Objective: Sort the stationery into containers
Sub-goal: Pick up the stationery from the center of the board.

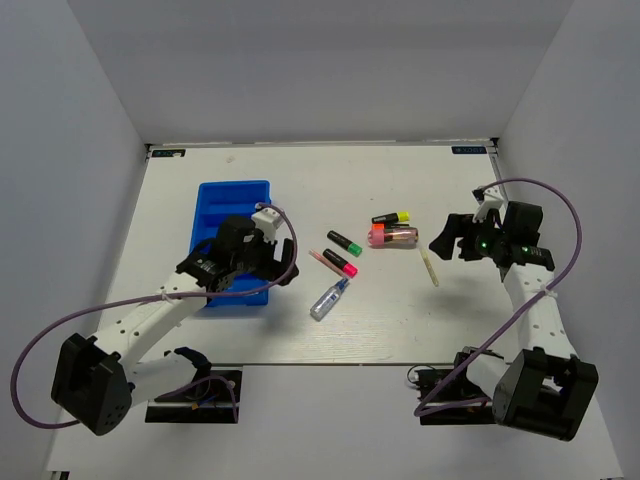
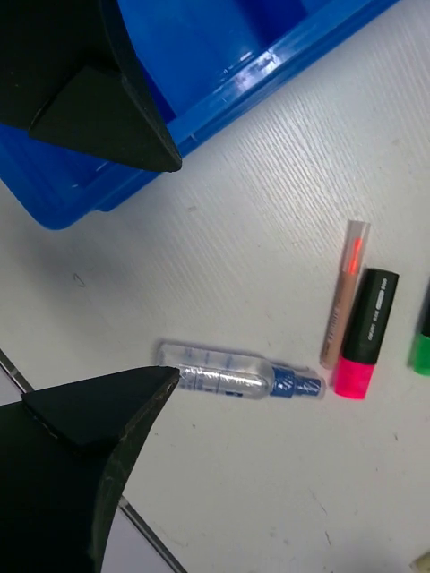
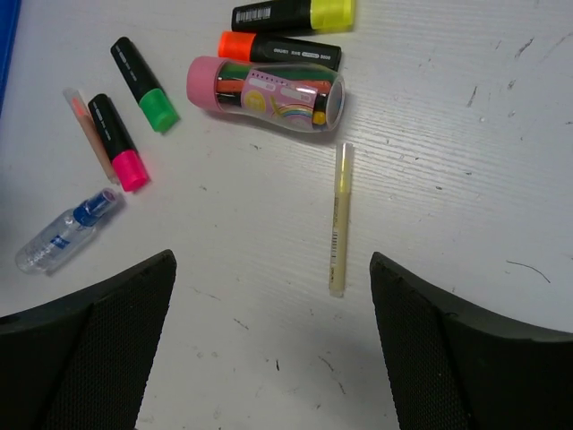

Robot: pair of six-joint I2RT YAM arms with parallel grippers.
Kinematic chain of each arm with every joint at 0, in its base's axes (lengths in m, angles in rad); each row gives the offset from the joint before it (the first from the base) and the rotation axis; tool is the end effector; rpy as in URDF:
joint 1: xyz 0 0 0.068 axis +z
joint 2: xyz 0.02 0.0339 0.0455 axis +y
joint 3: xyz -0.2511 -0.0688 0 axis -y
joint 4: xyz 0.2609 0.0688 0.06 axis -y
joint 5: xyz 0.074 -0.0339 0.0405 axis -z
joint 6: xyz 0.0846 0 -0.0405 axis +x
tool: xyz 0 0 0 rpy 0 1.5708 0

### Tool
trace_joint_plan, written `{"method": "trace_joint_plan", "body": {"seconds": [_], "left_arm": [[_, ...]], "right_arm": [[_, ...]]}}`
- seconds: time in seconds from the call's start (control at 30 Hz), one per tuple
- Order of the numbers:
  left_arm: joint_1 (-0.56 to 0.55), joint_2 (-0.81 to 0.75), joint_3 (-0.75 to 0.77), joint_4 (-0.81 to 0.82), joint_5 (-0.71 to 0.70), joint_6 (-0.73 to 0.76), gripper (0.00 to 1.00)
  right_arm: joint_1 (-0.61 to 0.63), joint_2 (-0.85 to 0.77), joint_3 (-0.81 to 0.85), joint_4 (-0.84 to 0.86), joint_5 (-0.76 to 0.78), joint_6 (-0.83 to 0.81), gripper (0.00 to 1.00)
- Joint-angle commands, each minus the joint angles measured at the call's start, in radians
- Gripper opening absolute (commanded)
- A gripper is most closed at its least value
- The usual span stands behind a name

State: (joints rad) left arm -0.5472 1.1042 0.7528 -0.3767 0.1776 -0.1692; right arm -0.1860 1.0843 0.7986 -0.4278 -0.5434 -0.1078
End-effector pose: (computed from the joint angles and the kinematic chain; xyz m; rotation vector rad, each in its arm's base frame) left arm 0.2399 -0.1637 0.1996 0.5338 2.2914 -0.5654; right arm 0.2838 -0.0089 0.2237 -0.1925 2.1935 0.4559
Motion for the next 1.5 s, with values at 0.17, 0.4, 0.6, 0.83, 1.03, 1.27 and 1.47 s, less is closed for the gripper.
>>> {"method": "trace_joint_plan", "body": {"seconds": [0.17, 0.4, 0.6, 0.83, 1.03, 1.27, 1.47], "left_arm": [[-0.065, 0.058, 0.109, 0.012, 0.085, -0.017, 1.0], [-0.224, 0.207, 0.247, -0.082, 0.024, 0.056, 0.51], [-0.316, 0.402, 0.353, -0.103, -0.096, 0.071, 0.74], [-0.367, 0.628, 0.509, -0.214, -0.17, 0.119, 0.86], [-0.384, 0.666, 0.464, -0.211, -0.21, 0.12, 0.76], [-0.439, 0.701, 0.401, -0.171, -0.288, 0.114, 0.73], [-0.453, 0.757, 0.373, -0.14, -0.316, 0.086, 0.39]], "right_arm": [[-0.001, -0.073, 0.048, -0.072, -0.059, -0.061, 0.86], [-0.003, -0.047, 0.042, -0.086, -0.089, -0.075, 0.0], [-0.001, -0.055, 0.027, -0.072, -0.049, -0.093, 0.91], [-0.003, -0.05, 0.021, -0.085, -0.03, -0.102, 0.91], [-0.004, -0.057, 0.021, -0.085, -0.027, -0.11, 0.91], [-0.004, -0.058, 0.022, -0.089, -0.033, -0.109, 0.91], [-0.012, -0.07, 0.022, -0.092, -0.03, -0.107, 0.91]]}}
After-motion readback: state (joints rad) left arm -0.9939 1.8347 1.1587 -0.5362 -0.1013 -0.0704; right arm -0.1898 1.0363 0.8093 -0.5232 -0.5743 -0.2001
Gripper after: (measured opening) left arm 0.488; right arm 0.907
